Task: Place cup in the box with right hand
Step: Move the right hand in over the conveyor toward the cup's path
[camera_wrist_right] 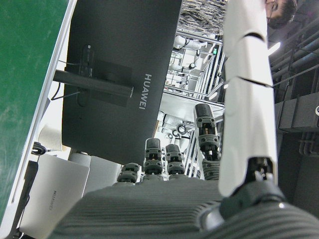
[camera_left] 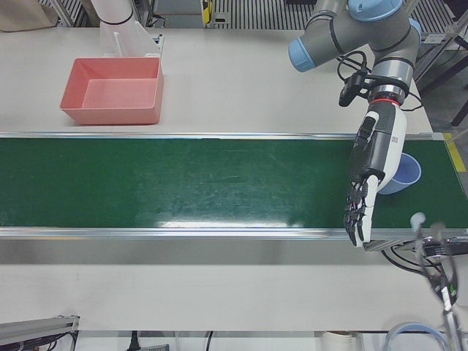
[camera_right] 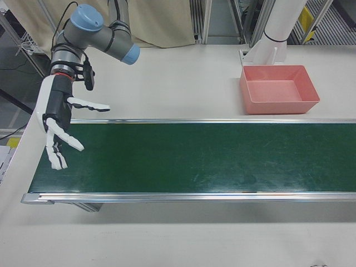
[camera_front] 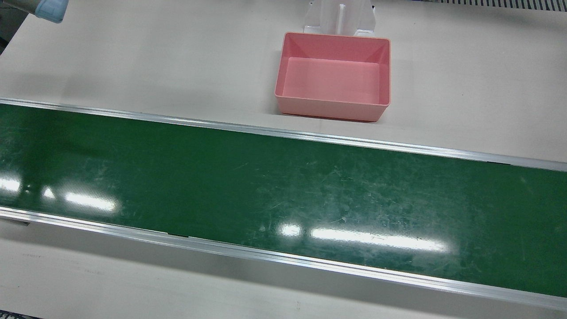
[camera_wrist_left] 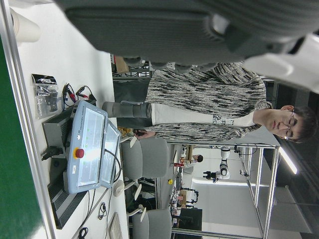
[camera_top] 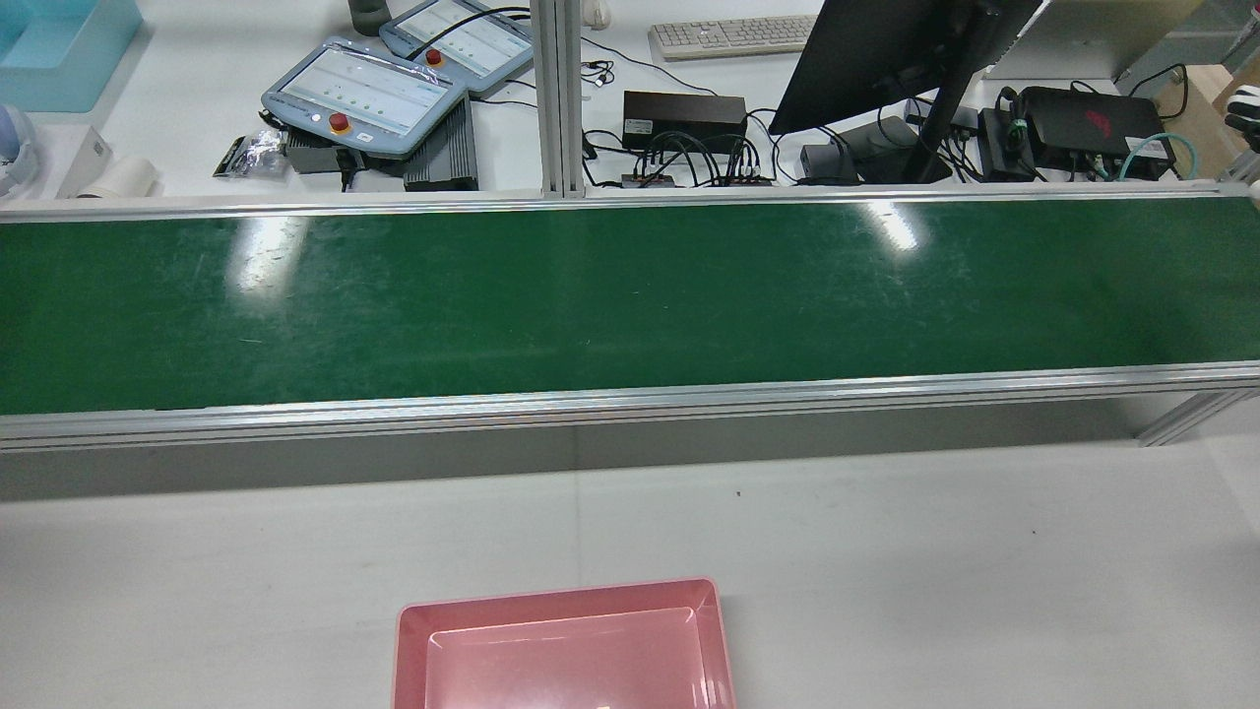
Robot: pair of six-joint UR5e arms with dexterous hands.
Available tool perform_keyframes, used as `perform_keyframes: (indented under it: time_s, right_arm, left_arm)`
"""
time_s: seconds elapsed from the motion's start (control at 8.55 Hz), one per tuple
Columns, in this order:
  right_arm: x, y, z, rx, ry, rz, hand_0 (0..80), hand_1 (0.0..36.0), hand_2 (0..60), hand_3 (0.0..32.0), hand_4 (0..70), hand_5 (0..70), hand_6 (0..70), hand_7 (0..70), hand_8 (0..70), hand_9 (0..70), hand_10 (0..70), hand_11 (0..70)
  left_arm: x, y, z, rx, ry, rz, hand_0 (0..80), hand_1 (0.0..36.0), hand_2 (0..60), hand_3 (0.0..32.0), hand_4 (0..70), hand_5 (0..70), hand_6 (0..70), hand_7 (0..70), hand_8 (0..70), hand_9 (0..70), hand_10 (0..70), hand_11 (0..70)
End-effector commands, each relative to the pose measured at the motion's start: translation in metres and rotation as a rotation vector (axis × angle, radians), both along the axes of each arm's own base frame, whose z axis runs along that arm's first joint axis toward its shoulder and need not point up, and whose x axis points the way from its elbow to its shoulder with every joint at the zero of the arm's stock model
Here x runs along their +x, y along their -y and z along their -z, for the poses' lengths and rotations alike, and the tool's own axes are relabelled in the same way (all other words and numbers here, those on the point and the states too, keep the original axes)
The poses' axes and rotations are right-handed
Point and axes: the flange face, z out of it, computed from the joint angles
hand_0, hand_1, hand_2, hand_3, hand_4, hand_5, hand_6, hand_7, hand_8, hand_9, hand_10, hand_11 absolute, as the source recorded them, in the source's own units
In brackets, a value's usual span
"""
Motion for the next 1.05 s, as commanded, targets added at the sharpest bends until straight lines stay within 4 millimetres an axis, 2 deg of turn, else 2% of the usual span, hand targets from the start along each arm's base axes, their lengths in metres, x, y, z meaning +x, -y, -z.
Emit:
perform_keyframes:
  time_s: [0.0, 0.12, 0.23, 0.35, 0.47, 0.59, 0.7, 0.82, 0.94]
  right_arm:
    - [0.036, -0.034, -0.032, -0.017, 0.004, -0.035, 60.3, 21.1, 3.2, 0.0, 15.4, 8.5, 6.2, 18.1, 10.3, 18.0, 5.1, 10.0]
    - [0.033, -0.033, -0.033, -0.019, 0.004, -0.029, 59.1, 21.5, 6.6, 0.0, 16.2, 8.3, 6.4, 18.8, 10.4, 18.4, 5.7, 10.7]
    - [0.033, -0.032, -0.037, -0.028, 0.004, -0.028, 58.9, 21.2, 6.2, 0.0, 17.1, 8.3, 6.2, 18.3, 10.4, 18.3, 5.8, 10.8]
    - [0.03, -0.03, -0.034, -0.025, 0.004, -0.022, 59.4, 20.3, 3.1, 0.0, 15.5, 8.4, 6.3, 18.3, 10.3, 18.2, 5.7, 10.7]
    - [0.02, -0.017, -0.017, 0.009, -0.012, -0.002, 58.9, 21.2, 6.5, 0.0, 15.3, 8.3, 6.3, 18.7, 10.3, 18.3, 5.7, 10.6]
    - [-0.01, 0.003, 0.01, 0.058, -0.032, 0.046, 58.7, 21.3, 6.5, 0.0, 15.2, 8.3, 6.3, 18.5, 10.3, 18.2, 5.5, 10.4]
    - [-0.03, 0.02, 0.03, 0.066, -0.036, 0.058, 60.4, 19.9, 0.0, 0.0, 19.5, 8.3, 6.4, 19.3, 10.3, 18.3, 4.9, 9.6]
    - [-0.055, 0.029, 0.048, 0.075, -0.031, 0.076, 58.5, 24.2, 14.2, 0.0, 16.5, 8.3, 6.6, 20.4, 10.4, 18.6, 4.3, 8.6]
    - [-0.088, 0.042, 0.066, 0.087, -0.019, 0.085, 58.8, 25.7, 17.9, 0.0, 17.9, 8.3, 6.8, 21.9, 10.5, 18.9, 4.2, 8.5]
  left_arm:
    - [0.0, 0.0, 0.0, -0.001, -0.001, 0.0, 0.0, 0.0, 0.0, 0.0, 0.0, 0.0, 0.0, 0.0, 0.0, 0.0, 0.0, 0.0]
    - [0.0, 0.0, 0.0, -0.001, 0.001, 0.0, 0.0, 0.0, 0.0, 0.0, 0.0, 0.0, 0.0, 0.0, 0.0, 0.0, 0.0, 0.0]
    - [0.0, 0.0, 0.0, -0.001, 0.001, 0.0, 0.0, 0.0, 0.0, 0.0, 0.0, 0.0, 0.0, 0.0, 0.0, 0.0, 0.0, 0.0]
    - [0.0, 0.0, 0.0, 0.001, 0.0, 0.0, 0.0, 0.0, 0.0, 0.0, 0.0, 0.0, 0.0, 0.0, 0.0, 0.0, 0.0, 0.0]
    - [0.0, 0.0, 0.0, -0.001, 0.001, 0.0, 0.0, 0.0, 0.0, 0.0, 0.0, 0.0, 0.0, 0.0, 0.0, 0.0, 0.0, 0.0]
    - [0.0, 0.0, 0.0, -0.001, 0.001, 0.0, 0.0, 0.0, 0.0, 0.0, 0.0, 0.0, 0.0, 0.0, 0.0, 0.0, 0.0, 0.0]
    - [0.0, 0.0, 0.001, 0.001, 0.0, 0.0, 0.0, 0.0, 0.0, 0.0, 0.0, 0.0, 0.0, 0.0, 0.0, 0.0, 0.0, 0.0]
    - [0.0, 0.0, 0.001, 0.001, 0.0, 0.0, 0.0, 0.0, 0.0, 0.0, 0.0, 0.0, 0.0, 0.0, 0.0, 0.0, 0.0, 0.0]
    - [0.0, 0.0, 0.0, -0.001, 0.001, 0.0, 0.0, 0.0, 0.0, 0.0, 0.0, 0.0, 0.0, 0.0, 0.0, 0.0, 0.0, 0.0]
